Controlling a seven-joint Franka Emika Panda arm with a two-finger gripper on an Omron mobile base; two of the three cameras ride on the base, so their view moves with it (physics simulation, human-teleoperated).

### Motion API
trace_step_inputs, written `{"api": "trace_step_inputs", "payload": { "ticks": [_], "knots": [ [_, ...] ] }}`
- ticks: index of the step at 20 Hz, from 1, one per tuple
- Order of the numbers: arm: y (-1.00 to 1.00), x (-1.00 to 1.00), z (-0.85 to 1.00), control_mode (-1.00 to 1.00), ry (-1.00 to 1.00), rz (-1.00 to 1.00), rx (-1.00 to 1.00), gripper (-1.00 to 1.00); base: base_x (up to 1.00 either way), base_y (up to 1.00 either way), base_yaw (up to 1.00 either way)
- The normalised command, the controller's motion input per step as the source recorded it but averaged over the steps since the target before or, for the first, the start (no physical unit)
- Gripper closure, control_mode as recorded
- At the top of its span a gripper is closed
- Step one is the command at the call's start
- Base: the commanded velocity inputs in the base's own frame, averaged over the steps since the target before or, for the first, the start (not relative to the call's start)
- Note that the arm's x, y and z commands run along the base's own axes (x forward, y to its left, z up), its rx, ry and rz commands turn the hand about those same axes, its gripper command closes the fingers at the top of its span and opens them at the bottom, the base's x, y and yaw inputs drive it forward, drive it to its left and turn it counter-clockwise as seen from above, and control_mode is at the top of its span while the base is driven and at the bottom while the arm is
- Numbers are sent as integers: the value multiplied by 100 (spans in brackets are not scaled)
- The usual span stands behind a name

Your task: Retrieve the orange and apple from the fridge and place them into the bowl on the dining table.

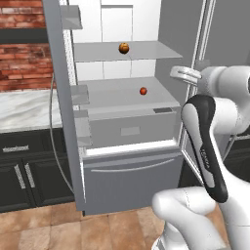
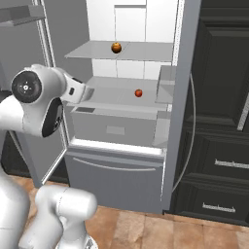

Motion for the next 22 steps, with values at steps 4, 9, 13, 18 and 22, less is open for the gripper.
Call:
{"api": "trace_step_inputs", "payload": {
  "ticks": [4, 9, 13, 18, 22],
  "knots": [
    [-55, -5, -31, -100, -11, -8, -41, -100, 0, 0, 0],
    [-43, -17, -32, -100, -4, -11, -38, -100, 0, 0, 0],
    [-3, -1, -13, -100, 1, -18, -35, -100, 0, 0, 0],
    [-2, 0, 10, -100, 20, -18, -11, -100, 0, 0, 0],
    [-15, 1, 27, -100, 28, -10, 0, -100, 0, 0, 0]
  ]
}}
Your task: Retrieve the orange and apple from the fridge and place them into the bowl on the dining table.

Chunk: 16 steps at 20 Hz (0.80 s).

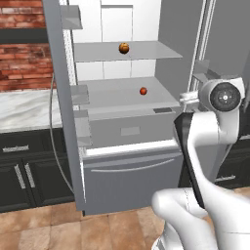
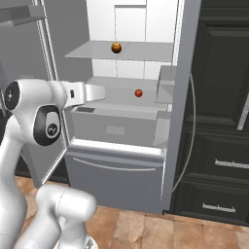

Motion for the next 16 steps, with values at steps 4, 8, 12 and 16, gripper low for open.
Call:
{"api": "trace_step_inputs", "payload": {
  "ticks": [4, 8, 12, 16],
  "knots": [
    [-25, 0, 1, -100, 13, 0, 4, -100, 0, 0, 0],
    [-8, 0, 0, 100, 4, 3, 5, -100, 0, 0, 1],
    [0, 0, 0, 100, 0, 0, 0, -100, 16, 0, 1],
    [0, 0, 0, 100, 0, 0, 0, -100, 9, 0, 0]
  ]
}}
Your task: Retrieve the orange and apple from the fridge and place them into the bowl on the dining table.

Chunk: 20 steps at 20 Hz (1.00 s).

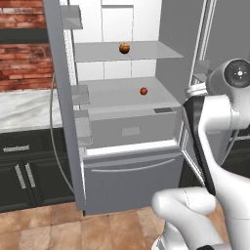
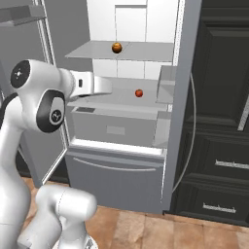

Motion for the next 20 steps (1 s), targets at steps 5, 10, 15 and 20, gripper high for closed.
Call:
{"api": "trace_step_inputs", "payload": {
  "ticks": [5, 10, 15, 20],
  "knots": [
    [0, 0, 0, 100, 0, 0, 0, -100, 51, 8, 0],
    [0, 0, 0, 100, 0, 0, 0, -100, 99, 26, 0],
    [0, 0, 0, 100, 0, 0, 0, -100, 100, 27, 0],
    [0, 0, 0, 100, 0, 0, 0, -100, 100, 13, 0]
  ]
}}
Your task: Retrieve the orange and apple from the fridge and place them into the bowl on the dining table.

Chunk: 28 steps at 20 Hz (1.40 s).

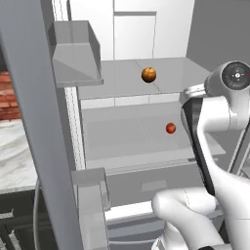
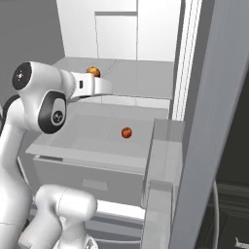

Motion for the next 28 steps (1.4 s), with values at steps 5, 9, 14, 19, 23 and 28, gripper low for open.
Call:
{"api": "trace_step_inputs", "payload": {
  "ticks": [5, 9, 14, 19, 23, 28],
  "knots": [
    [0, 0, 0, 100, 0, 0, 0, -100, 99, 0, 3],
    [0, 58, 0, -100, 0, 0, 0, -100, 0, 0, 0],
    [9, 4, 0, -100, -6, 10, 0, -100, 0, 0, 0],
    [45, 1, 0, -100, -7, 20, 0, -100, 0, 0, 0],
    [66, 0, 0, -100, -3, 12, 0, -100, 0, 0, 0],
    [62, 0, 0, -100, 0, 2, 0, -100, 0, 0, 0]
  ]
}}
